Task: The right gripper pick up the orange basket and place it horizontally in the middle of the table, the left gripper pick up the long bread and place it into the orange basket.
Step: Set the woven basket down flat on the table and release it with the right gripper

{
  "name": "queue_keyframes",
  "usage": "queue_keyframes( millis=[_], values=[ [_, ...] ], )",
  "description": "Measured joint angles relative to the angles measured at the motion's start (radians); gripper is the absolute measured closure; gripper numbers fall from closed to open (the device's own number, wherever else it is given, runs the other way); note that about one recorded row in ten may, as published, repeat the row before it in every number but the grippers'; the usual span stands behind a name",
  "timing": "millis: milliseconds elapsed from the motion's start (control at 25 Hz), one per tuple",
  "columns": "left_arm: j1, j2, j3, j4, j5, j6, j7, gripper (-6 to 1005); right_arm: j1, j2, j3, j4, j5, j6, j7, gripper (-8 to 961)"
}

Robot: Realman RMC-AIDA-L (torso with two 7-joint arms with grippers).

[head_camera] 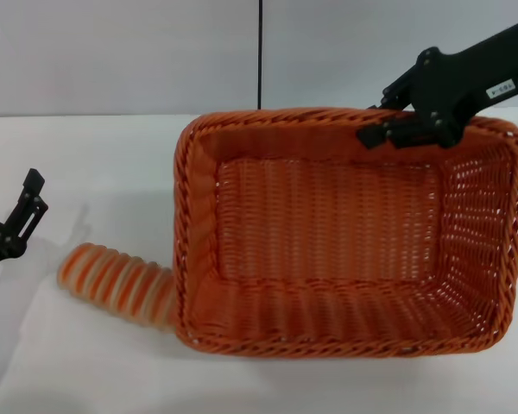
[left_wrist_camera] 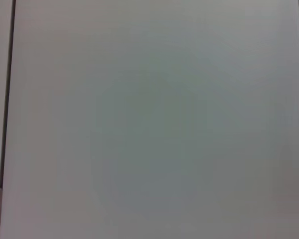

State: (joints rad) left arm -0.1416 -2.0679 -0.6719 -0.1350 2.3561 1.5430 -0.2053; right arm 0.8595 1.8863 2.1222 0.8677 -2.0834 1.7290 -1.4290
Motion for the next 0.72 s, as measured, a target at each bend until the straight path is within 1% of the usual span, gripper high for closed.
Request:
queue_keyframes(
  millis=[120,200,320,480,640,680,720],
  values=[
    [-0.005,0.000,-0.003,-0.004,0.000,0.000,0.000,175,-0.004,0.001,-0.005,-0.028,0.014,0.007,-0.003,794],
    [-0.005,0.000,-0.005,-0.004,0.000,0.000,0.000,175,-0.005,0.002,-0.005,-0.033,0.015,0.011,-0.001,794],
    [-0.009,0.000,-0.008,-0.006,0.000,0.000,0.001,176,-0.009,0.009,-0.005,-0.037,0.016,0.022,0.024,794],
    [-0.010,0.001,-0.008,-0.006,0.000,-0.001,0.001,176,-0.016,0.010,-0.005,-0.033,0.011,0.021,0.062,793],
    [-0.010,0.001,-0.009,-0.006,0.000,0.000,0.001,175,-0.036,0.014,-0.005,0.008,-0.007,0.011,0.135,794],
    [-0.011,0.002,-0.009,-0.006,0.000,0.000,0.002,175,-0.042,0.017,-0.006,0.026,-0.013,0.008,0.153,794],
    [-0.011,0.002,-0.009,-0.006,0.000,0.000,0.003,175,-0.055,0.026,-0.007,0.062,-0.033,0.007,0.183,794]
  ],
)
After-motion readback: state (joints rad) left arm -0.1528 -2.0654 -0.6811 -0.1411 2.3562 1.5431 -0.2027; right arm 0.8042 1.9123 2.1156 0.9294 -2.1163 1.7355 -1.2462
